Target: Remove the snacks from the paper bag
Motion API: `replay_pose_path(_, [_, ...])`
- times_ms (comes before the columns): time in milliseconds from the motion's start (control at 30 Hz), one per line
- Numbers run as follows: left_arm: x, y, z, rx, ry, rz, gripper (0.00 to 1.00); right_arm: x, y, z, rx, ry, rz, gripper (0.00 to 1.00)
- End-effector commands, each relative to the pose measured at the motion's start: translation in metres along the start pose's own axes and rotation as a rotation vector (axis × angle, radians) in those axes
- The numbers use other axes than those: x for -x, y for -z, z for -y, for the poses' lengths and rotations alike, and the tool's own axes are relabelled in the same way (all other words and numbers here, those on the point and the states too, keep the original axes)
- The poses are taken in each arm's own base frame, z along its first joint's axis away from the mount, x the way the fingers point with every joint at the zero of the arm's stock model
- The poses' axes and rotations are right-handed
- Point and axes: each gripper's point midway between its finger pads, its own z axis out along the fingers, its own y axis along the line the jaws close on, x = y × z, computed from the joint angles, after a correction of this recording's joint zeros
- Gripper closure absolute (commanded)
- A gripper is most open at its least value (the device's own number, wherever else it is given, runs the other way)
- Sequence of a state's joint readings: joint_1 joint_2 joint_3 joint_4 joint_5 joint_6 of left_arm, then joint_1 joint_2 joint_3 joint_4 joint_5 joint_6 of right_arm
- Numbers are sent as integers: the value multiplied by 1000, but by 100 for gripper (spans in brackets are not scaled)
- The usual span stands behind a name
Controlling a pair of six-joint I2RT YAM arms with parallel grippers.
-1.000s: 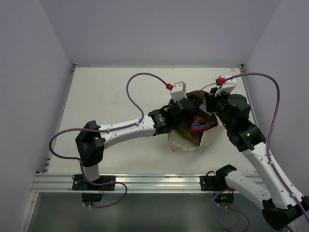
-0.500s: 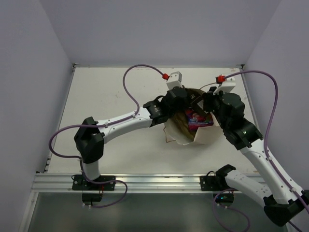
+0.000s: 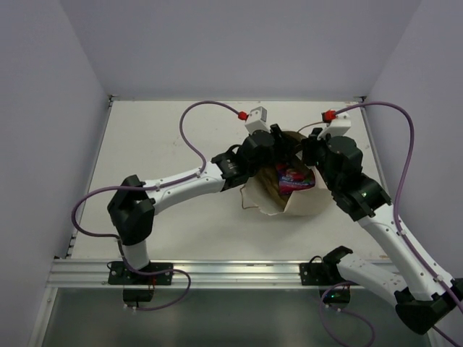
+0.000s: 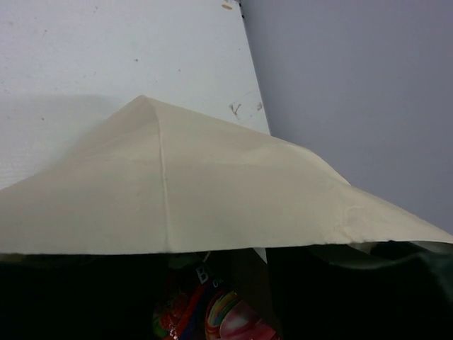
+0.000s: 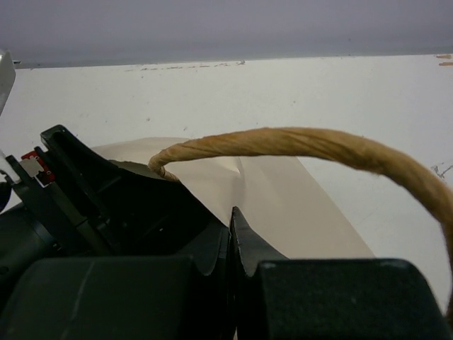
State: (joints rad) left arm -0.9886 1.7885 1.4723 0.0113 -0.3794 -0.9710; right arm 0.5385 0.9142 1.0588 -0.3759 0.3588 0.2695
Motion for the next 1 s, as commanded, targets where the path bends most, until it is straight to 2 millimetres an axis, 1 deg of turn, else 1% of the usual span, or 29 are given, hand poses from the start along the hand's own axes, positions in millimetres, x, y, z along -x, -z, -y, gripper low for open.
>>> replay_pose_path(0, [11, -14, 16, -41, 55, 37, 47, 26, 6, -10, 29, -58, 73, 100])
replay_pose_path(33, [11, -15, 16, -33, 58, 37, 59, 26, 6, -10, 30, -58, 73, 100])
replay_pose_path(67, [11, -15, 14, -27, 59, 38, 64, 25, 6, -10, 31, -57, 71, 100])
replay_pose_path(100, [11, -15, 13, -22, 61, 40, 72, 24, 6, -9, 29, -54, 70, 100])
replay_pose_path(133, [11, -10, 11, -23, 62, 37, 88, 22, 4, -8, 23, -50, 69, 100])
replay_pose_path(200, [17, -3, 12, -31, 57, 49, 100, 19, 2, -3, -4, -42, 66, 100])
replay_pose_path(233, [27, 7, 18, -47, 56, 61, 100, 18, 1, -2, -10, -40, 66, 100])
replay_pose_path(300, [32, 18, 16, -40, 25, 61, 100, 14, -3, 0, -30, -39, 60, 100])
replay_pose_path(333, [45, 32, 27, -71, 21, 70, 100, 13, -5, 3, -48, -41, 61, 100])
replay_pose_path(367, [50, 41, 31, -88, 13, 73, 100, 10, -7, 4, -60, -37, 55, 100])
replay_pose_path(400, [52, 49, 31, -87, -21, 59, 100, 9, -9, 6, -71, -29, 50, 100])
replay_pose_path(433, [66, 67, 44, -132, -28, 65, 100, 8, -10, 9, -88, -24, 51, 100])
replay_pose_path(500, [77, 87, 53, -176, -84, 67, 100, 5, -15, 12, -112, -6, 41, 100])
replay_pose_path(533, [91, 108, 67, -233, -93, 78, 100, 6, -15, 15, -126, -3, 45, 100])
replay_pose_path(600, [106, 130, 73, -254, -143, 87, 100, 5, -17, 16, -136, 12, 38, 100])
replay_pose_path(633, [119, 151, 81, -287, -151, 103, 100, 5, -18, 18, -148, 17, 38, 100])
replay_pose_path(700, [133, 173, 85, -305, -185, 117, 100, 3, -20, 21, -165, 31, 32, 100])
replay_pose_path(733, [149, 196, 94, -341, -185, 148, 100, 3, -21, 24, -176, 35, 31, 100])
replay_pose_path(767, [158, 207, 95, -344, -191, 169, 100, 2, -22, 26, -189, 40, 28, 100])
replay_pose_path(800, [163, 215, 89, -323, -221, 177, 100, 2, -23, 29, -197, 46, 27, 100])
replay_pose_path(833, [186, 235, 86, -301, -211, 244, 100, 1, -24, 30, -203, 49, 22, 100])
replay_pose_path(867, [195, 242, 80, -269, -216, 272, 100, 1, -25, 31, -209, 52, 23, 100])
replay_pose_path(900, [202, 246, 67, -217, -249, 285, 100, 1, -25, 33, -214, 57, 21, 100])
replay_pose_path(933, [216, 257, 56, -171, -245, 332, 100, 0, -25, 32, -213, 59, 20, 100])
replay_pose_path(967, [225, 263, 51, -144, -247, 356, 100, -1, -25, 34, -217, 64, 17, 100])
